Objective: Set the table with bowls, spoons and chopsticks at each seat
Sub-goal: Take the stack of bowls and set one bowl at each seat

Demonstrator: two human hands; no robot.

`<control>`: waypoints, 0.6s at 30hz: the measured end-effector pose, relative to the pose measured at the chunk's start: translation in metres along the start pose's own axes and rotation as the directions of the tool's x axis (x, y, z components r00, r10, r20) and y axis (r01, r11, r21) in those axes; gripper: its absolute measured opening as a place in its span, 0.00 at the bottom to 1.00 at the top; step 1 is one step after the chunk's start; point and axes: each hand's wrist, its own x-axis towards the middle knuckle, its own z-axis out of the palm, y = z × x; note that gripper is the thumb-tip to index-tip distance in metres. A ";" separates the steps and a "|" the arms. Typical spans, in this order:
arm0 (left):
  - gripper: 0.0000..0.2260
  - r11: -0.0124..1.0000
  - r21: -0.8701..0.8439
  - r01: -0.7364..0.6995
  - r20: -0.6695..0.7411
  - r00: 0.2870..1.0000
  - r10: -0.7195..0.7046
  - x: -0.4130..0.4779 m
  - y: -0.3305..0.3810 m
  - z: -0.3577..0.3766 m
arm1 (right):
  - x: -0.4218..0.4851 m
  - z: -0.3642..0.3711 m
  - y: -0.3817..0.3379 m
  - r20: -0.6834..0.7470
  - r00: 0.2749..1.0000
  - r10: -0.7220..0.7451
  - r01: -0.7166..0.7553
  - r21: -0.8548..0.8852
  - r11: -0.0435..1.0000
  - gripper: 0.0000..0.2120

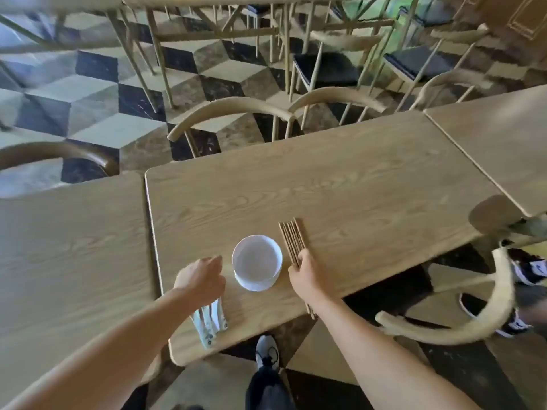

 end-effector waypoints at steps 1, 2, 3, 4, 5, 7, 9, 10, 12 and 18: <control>0.06 1.000 0.014 0.019 0.026 0.999 -0.020 0.002 0.001 0.001 | 0.008 0.000 0.002 0.011 1.000 -0.002 0.002 0.002 1.000 0.05; 0.06 0.999 0.011 0.035 0.030 0.999 -0.035 0.005 0.002 0.002 | 0.016 0.002 0.003 0.009 1.000 0.000 0.000 -0.003 1.000 0.05; 0.07 0.999 0.017 0.046 0.049 0.998 -0.047 0.005 0.002 0.004 | 0.021 0.005 0.005 0.022 1.000 0.002 -0.002 -0.012 1.000 0.06; 0.08 0.998 0.013 0.068 0.058 0.996 -0.069 0.006 0.003 0.007 | 0.025 0.008 0.006 0.036 0.999 0.002 -0.002 -0.015 1.000 0.06; 0.08 0.996 -0.002 0.089 0.076 0.993 -0.088 0.007 0.004 0.009 | 0.030 0.012 0.009 0.052 0.999 -0.003 0.004 -0.007 1.000 0.06; 0.09 0.991 -0.043 0.127 0.099 0.988 -0.122 0.009 0.004 0.012 | 0.038 0.018 0.013 0.092 0.996 -0.020 0.019 0.005 1.000 0.07; 0.09 0.984 -0.072 0.165 0.106 0.982 -0.157 0.011 0.005 0.011 | 0.046 0.018 0.016 0.139 0.990 -0.027 0.025 0.013 1.000 0.06; 0.09 0.981 -0.087 0.175 0.107 0.980 -0.165 0.012 0.006 0.010 | 0.048 0.017 0.016 0.157 0.987 -0.037 0.033 0.027 0.999 0.06; 0.09 0.972 -0.135 0.193 0.118 0.977 -0.178 0.013 0.007 0.009 | 0.050 0.016 0.016 0.182 0.982 -0.044 0.038 0.039 0.999 0.06; 0.12 0.929 -0.324 0.179 0.121 0.982 -0.146 0.018 0.014 0.006 | 0.055 0.003 0.006 0.222 0.974 -0.035 0.026 0.045 0.999 0.03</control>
